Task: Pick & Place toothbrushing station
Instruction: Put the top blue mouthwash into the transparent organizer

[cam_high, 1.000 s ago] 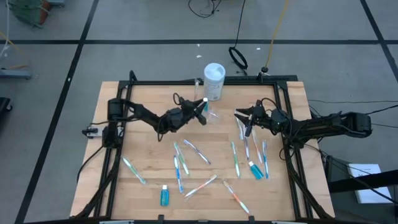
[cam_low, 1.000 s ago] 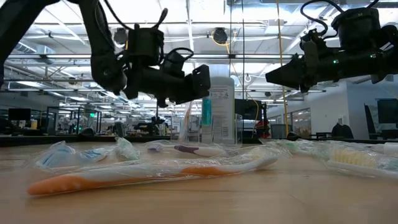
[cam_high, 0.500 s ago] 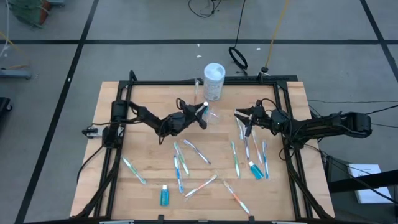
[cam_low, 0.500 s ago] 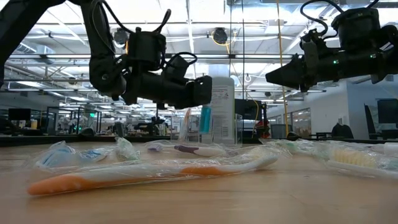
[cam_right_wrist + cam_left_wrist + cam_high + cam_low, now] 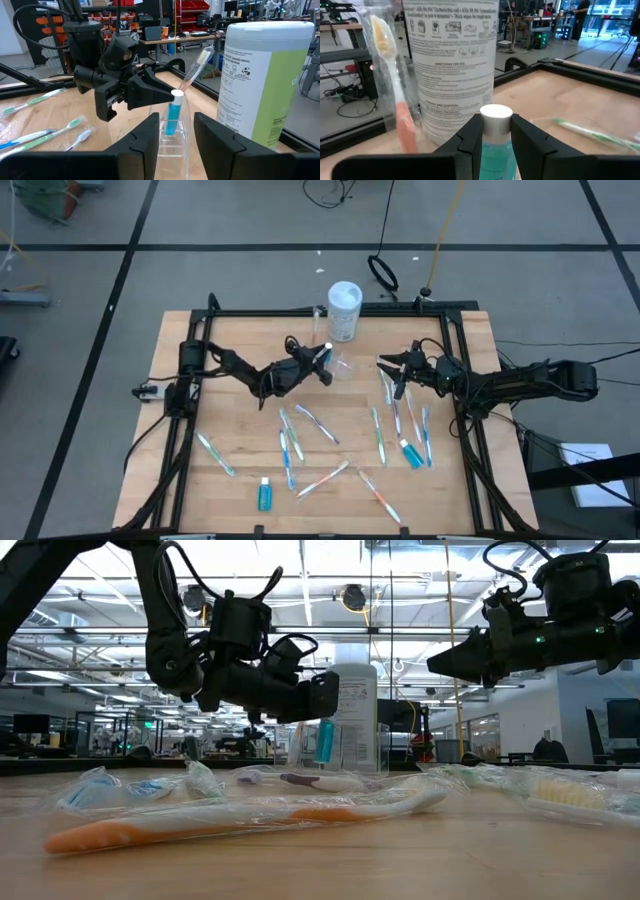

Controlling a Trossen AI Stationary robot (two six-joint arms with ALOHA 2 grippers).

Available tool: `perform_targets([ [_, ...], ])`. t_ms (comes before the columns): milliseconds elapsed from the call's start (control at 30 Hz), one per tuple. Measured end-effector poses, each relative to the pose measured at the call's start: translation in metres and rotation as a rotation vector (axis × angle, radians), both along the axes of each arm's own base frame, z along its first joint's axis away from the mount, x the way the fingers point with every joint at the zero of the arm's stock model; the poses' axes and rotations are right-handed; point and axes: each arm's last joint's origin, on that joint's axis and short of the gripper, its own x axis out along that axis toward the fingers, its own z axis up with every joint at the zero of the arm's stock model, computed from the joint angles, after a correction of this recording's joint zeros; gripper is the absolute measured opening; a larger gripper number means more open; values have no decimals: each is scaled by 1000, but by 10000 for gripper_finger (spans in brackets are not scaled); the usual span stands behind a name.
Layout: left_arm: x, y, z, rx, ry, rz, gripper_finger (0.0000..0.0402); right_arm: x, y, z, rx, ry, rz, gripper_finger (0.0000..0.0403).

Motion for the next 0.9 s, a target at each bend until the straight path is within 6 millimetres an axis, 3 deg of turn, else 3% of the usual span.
perform_targets([
  [900,1,0,-2,8,43,-68,88,0,0,0,0,-1,0,114],
])
